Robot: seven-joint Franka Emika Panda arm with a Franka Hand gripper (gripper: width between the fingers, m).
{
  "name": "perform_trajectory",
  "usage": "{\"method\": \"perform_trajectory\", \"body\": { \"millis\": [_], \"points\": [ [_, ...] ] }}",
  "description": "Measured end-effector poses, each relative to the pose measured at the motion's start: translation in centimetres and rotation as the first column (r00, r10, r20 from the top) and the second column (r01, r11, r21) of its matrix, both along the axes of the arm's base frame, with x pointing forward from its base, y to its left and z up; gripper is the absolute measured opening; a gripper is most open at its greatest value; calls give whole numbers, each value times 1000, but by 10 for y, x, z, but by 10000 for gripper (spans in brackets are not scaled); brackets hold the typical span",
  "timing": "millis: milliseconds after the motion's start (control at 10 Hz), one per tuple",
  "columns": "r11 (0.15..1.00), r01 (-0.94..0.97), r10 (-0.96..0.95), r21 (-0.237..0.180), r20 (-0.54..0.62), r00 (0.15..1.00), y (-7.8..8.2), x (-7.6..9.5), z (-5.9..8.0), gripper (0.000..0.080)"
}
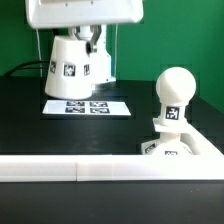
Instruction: Assemble lamp
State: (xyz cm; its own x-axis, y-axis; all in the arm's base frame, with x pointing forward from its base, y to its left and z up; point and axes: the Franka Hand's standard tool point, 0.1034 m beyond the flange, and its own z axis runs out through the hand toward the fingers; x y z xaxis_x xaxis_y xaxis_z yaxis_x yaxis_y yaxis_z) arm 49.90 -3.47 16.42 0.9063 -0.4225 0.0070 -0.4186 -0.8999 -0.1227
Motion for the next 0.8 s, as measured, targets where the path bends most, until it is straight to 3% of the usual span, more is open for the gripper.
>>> {"method": "perform_trajectory", "body": {
  "millis": [200,600,700,800],
  "points": [
    [998,66,-66,18,-32,997,6,13,12,44],
    [998,59,-59,14,-29,998,6,11,8,44],
    [998,69,-69,8,-15,998,10,10,4,44],
    [996,86,-85,17,-24,996,26,17,11,44]
  ]
}}
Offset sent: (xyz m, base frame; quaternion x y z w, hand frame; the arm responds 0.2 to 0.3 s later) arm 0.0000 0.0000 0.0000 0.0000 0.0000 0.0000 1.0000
